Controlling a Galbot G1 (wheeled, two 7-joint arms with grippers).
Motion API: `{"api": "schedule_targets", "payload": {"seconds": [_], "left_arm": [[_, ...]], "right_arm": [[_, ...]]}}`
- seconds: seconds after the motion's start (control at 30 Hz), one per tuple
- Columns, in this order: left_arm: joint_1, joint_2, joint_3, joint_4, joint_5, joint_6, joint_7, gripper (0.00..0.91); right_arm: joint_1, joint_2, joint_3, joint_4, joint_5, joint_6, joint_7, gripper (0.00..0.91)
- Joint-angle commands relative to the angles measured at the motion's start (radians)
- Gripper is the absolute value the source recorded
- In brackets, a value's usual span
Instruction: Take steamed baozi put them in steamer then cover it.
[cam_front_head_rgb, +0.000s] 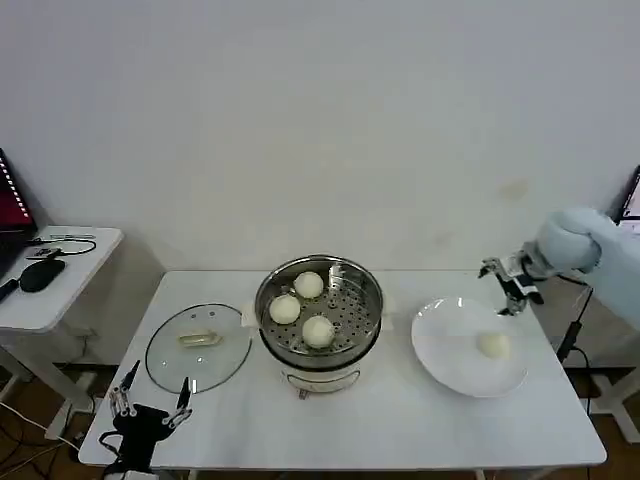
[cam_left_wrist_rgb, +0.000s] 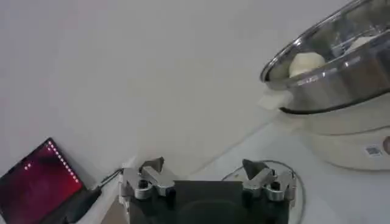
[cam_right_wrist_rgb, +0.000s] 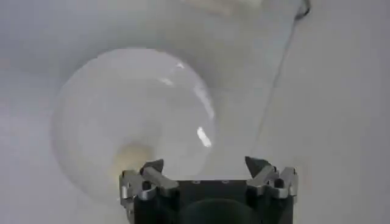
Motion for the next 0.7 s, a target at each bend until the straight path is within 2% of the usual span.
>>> {"api": "schedule_targets", "payload": {"seconds": [0.03, 0.2, 0.3, 0.7], "left_arm": [[0.014, -0.003, 0.000, -0.003, 0.006, -0.002, -0.002, 0.907], [0.028, -0.015, 0.000, -0.003, 0.016, -0.006, -0.005, 0.907], [0.027, -0.018, -0.005, -0.003, 0.016, -0.004, -0.005, 0.907], [0.029, -0.020, -0.019, 0.009, 0.014, -0.006, -0.004, 0.907]], "right_arm": [[-0.321, -0.039, 0.298, -0.108, -0.074, 0.023, -0.023, 0.907], [-0.368, 0.041, 0.354, -0.175, -0.110, 0.006, -0.019, 0.907], [-0.383, 0.075, 0.363, -0.215, -0.150, 0.006, -0.024, 0.907], [-0.380, 0.245, 0.388, -0.391, -0.191, 0.019, -0.008, 0.907]]}}
